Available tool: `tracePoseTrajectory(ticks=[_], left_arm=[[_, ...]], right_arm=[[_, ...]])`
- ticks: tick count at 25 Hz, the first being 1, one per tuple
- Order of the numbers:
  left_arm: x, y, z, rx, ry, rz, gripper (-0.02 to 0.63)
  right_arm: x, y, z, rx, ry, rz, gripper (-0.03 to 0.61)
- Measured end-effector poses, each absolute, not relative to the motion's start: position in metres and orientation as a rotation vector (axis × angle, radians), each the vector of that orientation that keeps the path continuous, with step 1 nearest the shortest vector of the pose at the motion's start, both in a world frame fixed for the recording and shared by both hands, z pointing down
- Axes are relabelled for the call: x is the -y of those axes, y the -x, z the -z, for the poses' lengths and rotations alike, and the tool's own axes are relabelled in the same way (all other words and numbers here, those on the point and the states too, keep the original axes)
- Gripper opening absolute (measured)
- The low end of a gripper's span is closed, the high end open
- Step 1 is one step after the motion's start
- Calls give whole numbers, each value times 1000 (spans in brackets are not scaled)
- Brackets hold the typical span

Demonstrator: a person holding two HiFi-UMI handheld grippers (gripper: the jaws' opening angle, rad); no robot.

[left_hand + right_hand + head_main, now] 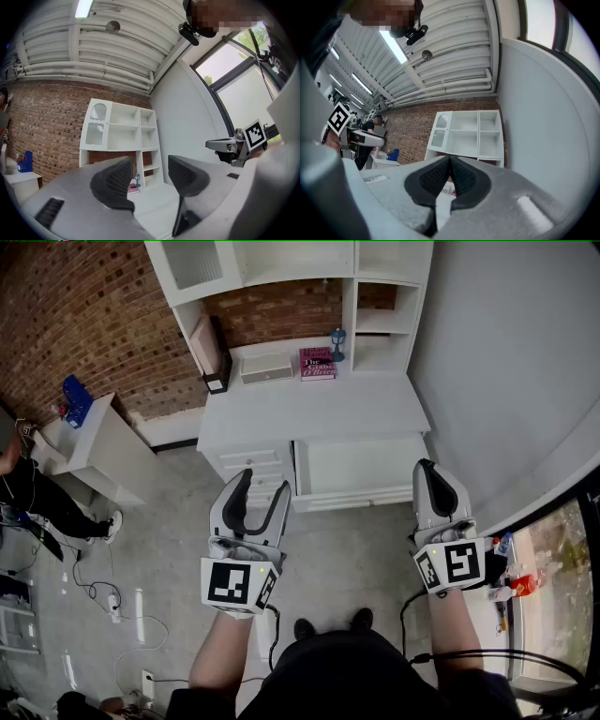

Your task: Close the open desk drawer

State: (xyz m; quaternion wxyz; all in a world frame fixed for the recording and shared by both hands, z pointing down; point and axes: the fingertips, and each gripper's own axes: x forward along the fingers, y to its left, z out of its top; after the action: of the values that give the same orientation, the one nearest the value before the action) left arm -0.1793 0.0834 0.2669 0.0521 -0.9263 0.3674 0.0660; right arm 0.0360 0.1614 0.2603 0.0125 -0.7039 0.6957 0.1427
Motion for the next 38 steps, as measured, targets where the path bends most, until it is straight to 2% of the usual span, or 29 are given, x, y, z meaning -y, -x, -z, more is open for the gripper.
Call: tracePoseTrajectory(ticks=[10,16,28,38], left_arm=[[-97,141,-271,-1164,2814,-177,234],[-96,116,-302,-1251,2811,-127,235],[-94,65,-424,-1449,2849,165,234],[-38,48,-553,-1491,2988,430,235]], right_arm=[[-174,-79,-261,-2177,2168,-438,3],[-185,-120,-267,-2146,2161,-410,5],[-199,-202,-291,-2065,2209,-281,5],[-144,-229,-318,-2051,2359,-219,5]])
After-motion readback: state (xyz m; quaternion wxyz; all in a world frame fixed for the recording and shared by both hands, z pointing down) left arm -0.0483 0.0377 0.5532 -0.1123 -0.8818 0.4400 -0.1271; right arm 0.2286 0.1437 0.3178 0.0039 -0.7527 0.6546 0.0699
